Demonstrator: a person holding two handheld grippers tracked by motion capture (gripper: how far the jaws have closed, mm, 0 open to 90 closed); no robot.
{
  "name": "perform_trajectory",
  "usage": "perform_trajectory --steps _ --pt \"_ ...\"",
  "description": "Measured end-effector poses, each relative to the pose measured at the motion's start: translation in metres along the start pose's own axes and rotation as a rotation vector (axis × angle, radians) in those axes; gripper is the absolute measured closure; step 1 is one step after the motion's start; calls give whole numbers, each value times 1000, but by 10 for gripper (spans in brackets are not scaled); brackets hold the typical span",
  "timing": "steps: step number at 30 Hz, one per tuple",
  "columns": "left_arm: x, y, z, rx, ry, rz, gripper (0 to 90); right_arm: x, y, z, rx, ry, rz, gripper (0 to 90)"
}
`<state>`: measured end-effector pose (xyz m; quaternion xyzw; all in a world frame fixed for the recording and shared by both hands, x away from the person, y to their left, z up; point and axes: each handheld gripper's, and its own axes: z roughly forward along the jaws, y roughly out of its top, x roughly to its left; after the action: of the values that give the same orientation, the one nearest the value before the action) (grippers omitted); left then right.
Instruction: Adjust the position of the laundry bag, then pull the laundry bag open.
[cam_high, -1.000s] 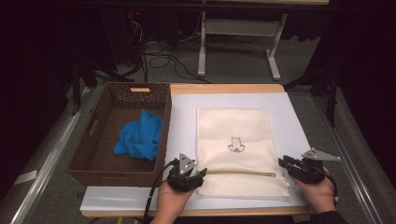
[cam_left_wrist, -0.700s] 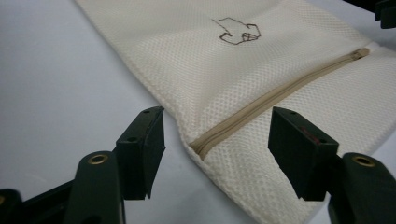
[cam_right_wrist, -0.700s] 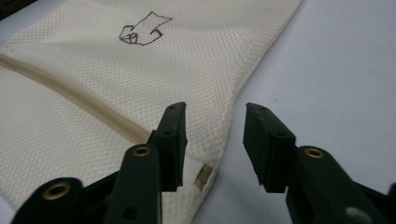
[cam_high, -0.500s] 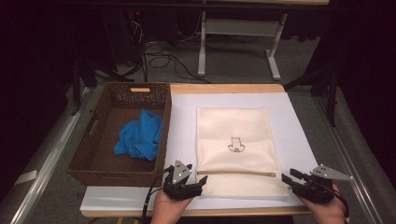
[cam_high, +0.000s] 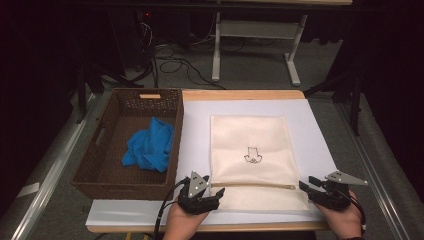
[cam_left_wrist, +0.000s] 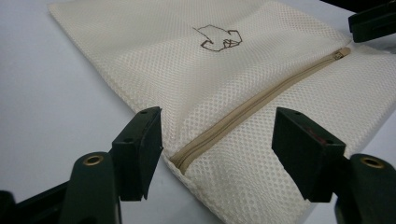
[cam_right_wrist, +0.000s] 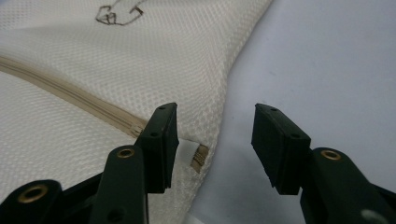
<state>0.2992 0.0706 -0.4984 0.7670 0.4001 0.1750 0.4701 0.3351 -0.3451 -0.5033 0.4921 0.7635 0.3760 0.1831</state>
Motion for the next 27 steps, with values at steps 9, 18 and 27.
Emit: perform_trajectory --steps 9,18,27 --pt "1 -1 0 6 4 -5 331 4 -4 3 44 40 -2 600" --pt "1 -1 0 -2 -3 -14 337 13 -7 3 52 36 -24 649" --pt "2 -3 2 12 -25 -28 352 17 -6 3 62 33 -35 738"
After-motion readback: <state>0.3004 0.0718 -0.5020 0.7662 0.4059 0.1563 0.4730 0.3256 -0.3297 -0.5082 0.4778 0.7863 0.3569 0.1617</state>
